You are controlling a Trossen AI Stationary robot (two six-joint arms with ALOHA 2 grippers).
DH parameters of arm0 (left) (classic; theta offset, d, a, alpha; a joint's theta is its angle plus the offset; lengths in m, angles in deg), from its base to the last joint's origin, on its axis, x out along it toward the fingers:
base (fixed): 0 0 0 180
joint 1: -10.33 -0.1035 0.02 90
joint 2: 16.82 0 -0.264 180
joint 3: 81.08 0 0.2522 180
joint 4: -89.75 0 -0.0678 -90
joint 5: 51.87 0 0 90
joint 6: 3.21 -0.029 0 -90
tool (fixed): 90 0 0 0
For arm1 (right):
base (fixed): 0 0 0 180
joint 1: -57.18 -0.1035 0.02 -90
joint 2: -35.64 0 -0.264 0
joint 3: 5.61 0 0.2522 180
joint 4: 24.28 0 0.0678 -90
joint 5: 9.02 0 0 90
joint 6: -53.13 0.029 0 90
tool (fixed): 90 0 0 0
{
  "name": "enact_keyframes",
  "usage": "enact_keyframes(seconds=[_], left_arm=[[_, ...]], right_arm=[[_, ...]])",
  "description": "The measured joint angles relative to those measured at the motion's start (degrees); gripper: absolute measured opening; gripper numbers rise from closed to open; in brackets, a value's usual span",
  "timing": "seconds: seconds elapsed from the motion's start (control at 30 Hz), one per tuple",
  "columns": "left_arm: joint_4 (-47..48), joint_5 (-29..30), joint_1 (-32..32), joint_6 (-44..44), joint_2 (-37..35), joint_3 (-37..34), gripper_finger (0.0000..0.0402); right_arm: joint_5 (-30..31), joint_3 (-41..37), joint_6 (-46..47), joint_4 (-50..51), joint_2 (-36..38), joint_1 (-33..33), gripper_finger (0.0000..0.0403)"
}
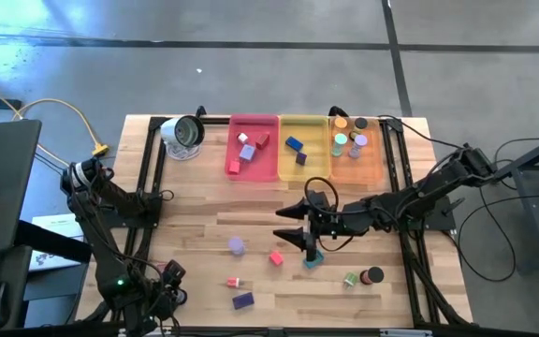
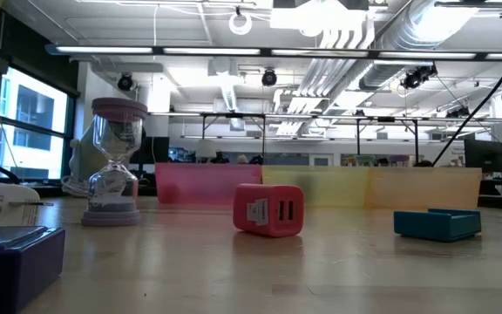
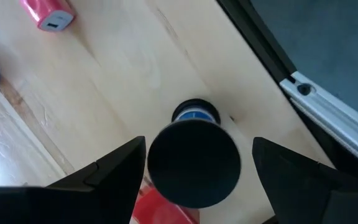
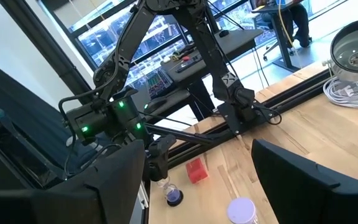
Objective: Pick & Place Office items
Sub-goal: Put the black blue hourglass into the orange bin
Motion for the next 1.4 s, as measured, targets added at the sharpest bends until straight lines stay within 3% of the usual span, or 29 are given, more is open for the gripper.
enact_keyframes(seconds=[0.8,1.2,1.4], left_arm=[[-3.4,0.5,-0.2,-2.6,-0.1,-2.7,0.0285],[-7.9,0.0,-0.3,-3.4,-0.9,-5.5,0.0204],[-7.0,1.0,-0.6,-2.8,-2.5,-6.1,0.0203]], right_arm=[[0.0,0.0,-3.7,0.1,0.0,0.0,0.0286],[0.0,0.0,-5.4,0.4,0.0,0.0,0.0286],[0.2,0.0,-5.4,0.3,0.0,0.0,0.0286]])
